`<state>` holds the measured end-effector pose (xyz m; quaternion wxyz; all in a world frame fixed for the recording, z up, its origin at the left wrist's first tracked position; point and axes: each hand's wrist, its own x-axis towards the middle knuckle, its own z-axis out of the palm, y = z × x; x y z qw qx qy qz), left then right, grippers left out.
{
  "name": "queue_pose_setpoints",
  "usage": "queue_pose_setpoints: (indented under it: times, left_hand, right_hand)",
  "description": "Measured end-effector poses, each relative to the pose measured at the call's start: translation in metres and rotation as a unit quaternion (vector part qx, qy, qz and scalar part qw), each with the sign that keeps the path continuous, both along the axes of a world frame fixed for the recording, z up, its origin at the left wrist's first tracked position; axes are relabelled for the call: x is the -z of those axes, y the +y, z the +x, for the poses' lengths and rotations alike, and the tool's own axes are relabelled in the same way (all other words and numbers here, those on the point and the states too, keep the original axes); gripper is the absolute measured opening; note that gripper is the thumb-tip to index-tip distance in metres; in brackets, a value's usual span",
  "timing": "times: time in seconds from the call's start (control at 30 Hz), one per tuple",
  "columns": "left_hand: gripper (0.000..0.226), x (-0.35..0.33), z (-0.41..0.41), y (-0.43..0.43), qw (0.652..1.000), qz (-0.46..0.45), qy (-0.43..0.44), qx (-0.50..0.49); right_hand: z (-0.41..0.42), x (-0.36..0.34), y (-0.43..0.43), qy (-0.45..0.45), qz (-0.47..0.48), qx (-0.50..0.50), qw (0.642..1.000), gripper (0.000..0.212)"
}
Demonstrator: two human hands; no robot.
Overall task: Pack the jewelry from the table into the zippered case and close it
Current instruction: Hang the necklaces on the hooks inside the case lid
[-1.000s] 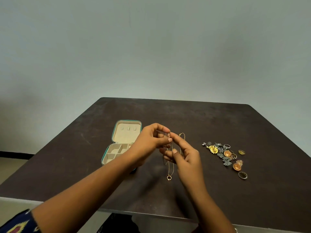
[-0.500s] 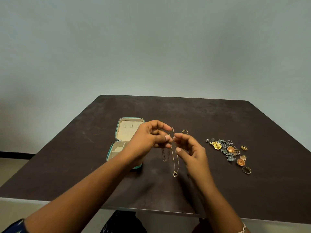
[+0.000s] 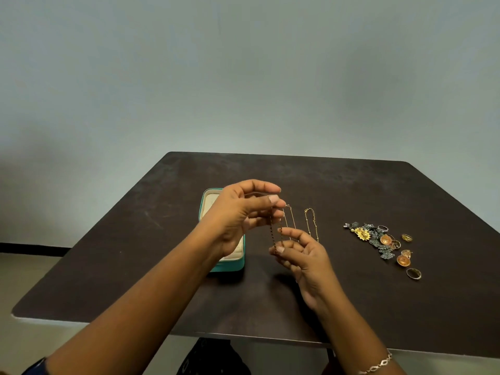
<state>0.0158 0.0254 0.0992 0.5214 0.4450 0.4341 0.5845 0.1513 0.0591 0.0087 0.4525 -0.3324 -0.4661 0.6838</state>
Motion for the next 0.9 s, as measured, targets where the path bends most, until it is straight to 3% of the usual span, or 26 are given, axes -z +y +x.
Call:
queue_pose_setpoints:
  times: [0.1,0.2,0.3,0.37,0.53,0.67,0.8,0.9]
  left_hand:
    - [0.01,-0.002,-0.004,0.001,0.998,-0.016,-0.048,-0.033]
    - [0.004,-0.001,-0.009,0.004,0.992,-0.044,-0.096,-0.066]
    - [0.002,0.002,-0.014,0.007,0.986,-0.094,-0.115,-0.079]
    - [0.003,0.005,-0.016,0.009,0.979,-0.134,-0.139,-0.07]
    - [0.012,0.013,-0.017,0.012,0.962,-0.16,-0.211,-0.063]
    - [0.015,0.019,-0.019,0.012,0.965,-0.161,-0.196,-0.057]
    - [0.015,0.026,-0.02,0.012,0.968,-0.168,-0.177,-0.05]
    - [0.015,0.03,-0.018,0.015,0.97,-0.155,-0.18,-0.054]
  right_hand:
    - [0.002,-0.002,0.002,0.042,-0.029,0.016,0.999,0.032]
    - [0.006,-0.007,0.004,0.164,-0.104,0.008,0.981,0.035]
    - [0.011,-0.014,0.003,0.258,-0.15,-0.02,0.954,0.062]
    - [0.013,-0.017,0.004,0.271,-0.154,-0.025,0.95,0.083]
    - [0.02,-0.018,0.008,0.259,-0.158,-0.001,0.953,0.09]
    - [0.026,-0.026,0.008,0.237,-0.141,0.02,0.961,0.084]
    - [0.032,-0.051,0.013,0.172,-0.07,0.021,0.982,0.03]
    - [0.03,-0.073,0.02,0.128,-0.025,0.009,0.991,0.019]
